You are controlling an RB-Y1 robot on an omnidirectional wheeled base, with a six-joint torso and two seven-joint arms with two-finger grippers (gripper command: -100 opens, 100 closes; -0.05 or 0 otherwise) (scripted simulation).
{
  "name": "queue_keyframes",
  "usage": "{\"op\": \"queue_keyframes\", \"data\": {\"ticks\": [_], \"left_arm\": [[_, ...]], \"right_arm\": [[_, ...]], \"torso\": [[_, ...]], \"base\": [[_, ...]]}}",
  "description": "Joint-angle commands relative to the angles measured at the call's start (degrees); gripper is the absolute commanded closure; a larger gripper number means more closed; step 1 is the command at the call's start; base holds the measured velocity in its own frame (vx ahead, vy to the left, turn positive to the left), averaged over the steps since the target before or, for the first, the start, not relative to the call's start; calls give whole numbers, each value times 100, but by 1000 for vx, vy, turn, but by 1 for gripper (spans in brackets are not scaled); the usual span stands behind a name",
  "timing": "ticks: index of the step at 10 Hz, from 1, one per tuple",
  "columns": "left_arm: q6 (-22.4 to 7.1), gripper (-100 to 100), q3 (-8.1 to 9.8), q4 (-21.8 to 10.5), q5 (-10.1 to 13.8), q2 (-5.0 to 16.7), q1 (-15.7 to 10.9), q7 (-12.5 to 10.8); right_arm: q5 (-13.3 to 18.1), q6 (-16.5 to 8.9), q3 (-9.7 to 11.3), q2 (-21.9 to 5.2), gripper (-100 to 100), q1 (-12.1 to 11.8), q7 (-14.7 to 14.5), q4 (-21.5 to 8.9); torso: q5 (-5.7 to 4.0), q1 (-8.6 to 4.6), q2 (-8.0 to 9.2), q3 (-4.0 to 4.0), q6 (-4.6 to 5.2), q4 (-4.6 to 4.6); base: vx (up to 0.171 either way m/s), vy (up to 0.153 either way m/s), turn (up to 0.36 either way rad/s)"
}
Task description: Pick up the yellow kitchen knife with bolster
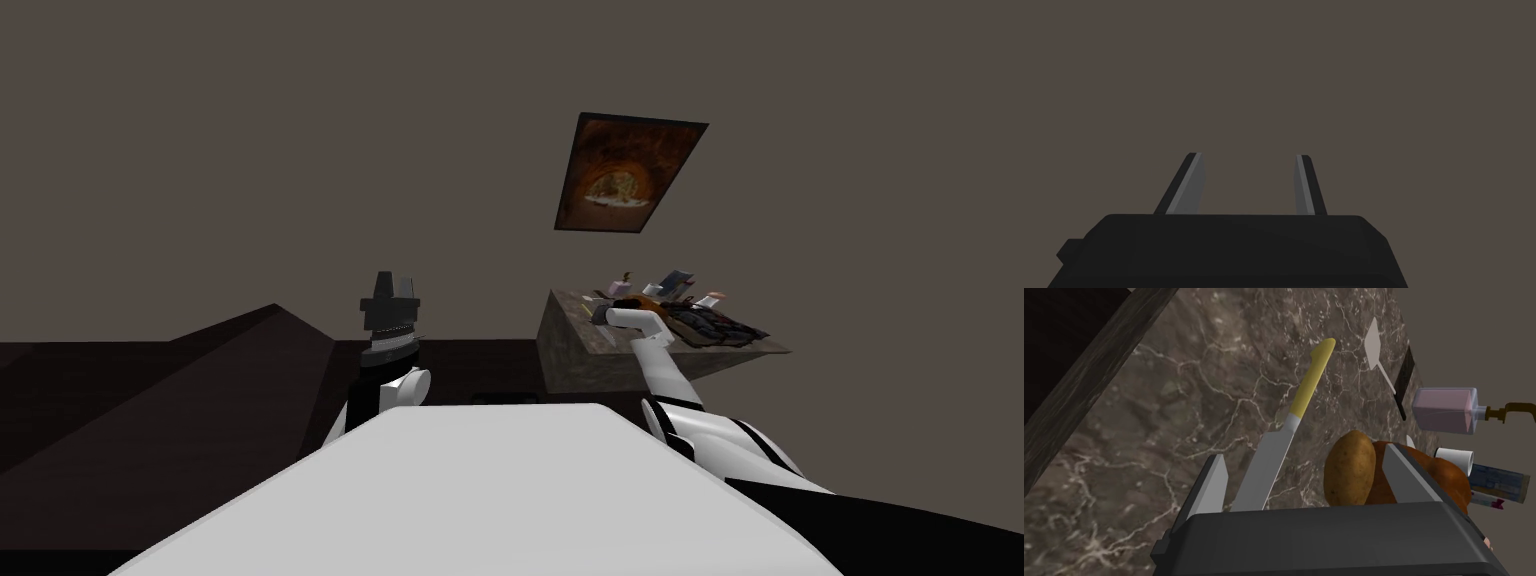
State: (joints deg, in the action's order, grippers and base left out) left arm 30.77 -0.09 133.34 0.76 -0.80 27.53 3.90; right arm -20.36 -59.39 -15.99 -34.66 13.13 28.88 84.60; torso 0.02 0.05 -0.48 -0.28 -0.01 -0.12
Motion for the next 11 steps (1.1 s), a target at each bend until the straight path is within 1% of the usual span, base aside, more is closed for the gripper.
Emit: {"op": "queue_keyframes", "data": {"ticks": [1, 2, 3, 4, 5, 6, 7, 8, 9, 10, 11], "left_arm": [[0, 0, 0, 0, 0, 0, 0, 0], [0, 0, 0, 0, 0, 0, -1, 0], [0, 0, 0, 0, 0, 0, 0, 0], [0, 0, 0, 0, 0, 0, 0, 0], [0, 0, 0, 0, 0, 0, 0, 0], [0, 0, 0, 0, 0, 0, 0, 0], [0, 0, 0, 0, 0, 0, 1, 0], [0, 0, 0, 0, 0, 0, 0, 0], [0, 0, 0, 0, 0, 0, 1, 0], [0, 0, 0, 0, 0, 0, 0, 0], [0, 0, 0, 0, 0, 0, -1, 0]], "right_arm": [[-7, -162, -5, -28, -100, 66, 17, -117], [-79, -405, -115, -185, -100, 178, 140, -323], [-79, -537, -115, -185, -100, 178, 140, -450], [-149, -705, -224, -342, -100, 277, 255, -695], [-149, -863, -224, -342, -100, 277, 255, -780], [-216, -1080, -332, -498, -100, 364, 361, -953], [-216, -1309, -332, -498, -100, 364, 361, -996], [-279, -1453, -437, -649, -100, 439, 459, -1236], [-279, -1593, -437, -649, -100, 439, 459, -1423], [-279, -1666, -437, -649, -100, 439, 459, -1423], [-339, -1907, -538, -795, -100, 503, 548, -1633]], "torso": [[0, 0, 0, 0, 0, 0], [0, -4, 17, 9, -2, 4], [0, -5, 5, 4, 1, 3], [0, 1, 5, 3, -1, 1], [2, 7, -4, -1, 1, 0], [1, 4, 0, 0, -1, 0], [1, 2, -11, -5, 1, -1], [-1, -5, -10, -6, -2, -3], [-1, -7, -17, -9, 1, -3], [-2, -5, -9, -6, -2, -3], [-2, -8, 13, 6, -3, 2]], "base": [[46, 20, -6], [104, 19, -83], [98, 41, -51], [126, 61, -90], [114, 46, -49], [153, 42, -77], [138, 22, -52], [158, 22, -80], [133, 30, -40], [50, 15, 10], [88, 24, -60]]}}
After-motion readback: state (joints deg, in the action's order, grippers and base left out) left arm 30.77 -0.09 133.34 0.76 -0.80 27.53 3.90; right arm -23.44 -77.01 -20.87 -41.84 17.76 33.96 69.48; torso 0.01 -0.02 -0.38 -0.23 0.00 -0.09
